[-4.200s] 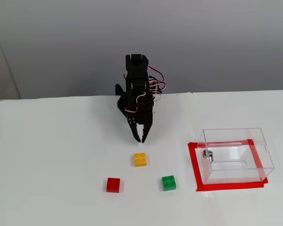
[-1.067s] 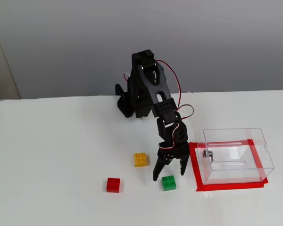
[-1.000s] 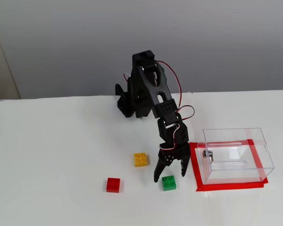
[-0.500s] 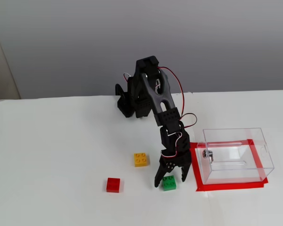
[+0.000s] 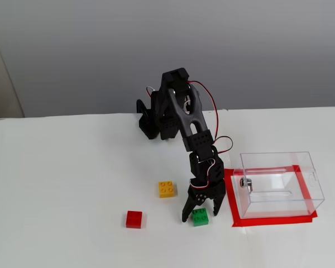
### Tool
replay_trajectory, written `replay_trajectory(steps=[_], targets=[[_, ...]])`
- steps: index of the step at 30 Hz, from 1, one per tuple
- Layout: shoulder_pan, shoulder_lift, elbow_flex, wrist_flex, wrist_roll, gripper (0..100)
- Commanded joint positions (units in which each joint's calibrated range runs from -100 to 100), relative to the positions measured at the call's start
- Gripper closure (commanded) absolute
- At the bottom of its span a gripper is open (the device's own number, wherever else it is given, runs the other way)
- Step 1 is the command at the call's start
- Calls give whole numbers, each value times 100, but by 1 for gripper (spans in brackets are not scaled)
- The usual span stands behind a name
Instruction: Pick the green lego brick and place it into the transparent box
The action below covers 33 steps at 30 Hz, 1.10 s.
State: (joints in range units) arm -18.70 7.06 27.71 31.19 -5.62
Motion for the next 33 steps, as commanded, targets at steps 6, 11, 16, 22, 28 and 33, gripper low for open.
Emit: replay_trajectory(steps=[6,11,16,22,28,33], targets=[[62,-40,-249,-73,-2,62],[62,-40,-240,-73,-2,71],[69,-49,-231,-64,9,82],[202,-125,-213,-29,3,83],[321,-133,-240,-29,35,83],[328,-142,-240,-3,40,83]])
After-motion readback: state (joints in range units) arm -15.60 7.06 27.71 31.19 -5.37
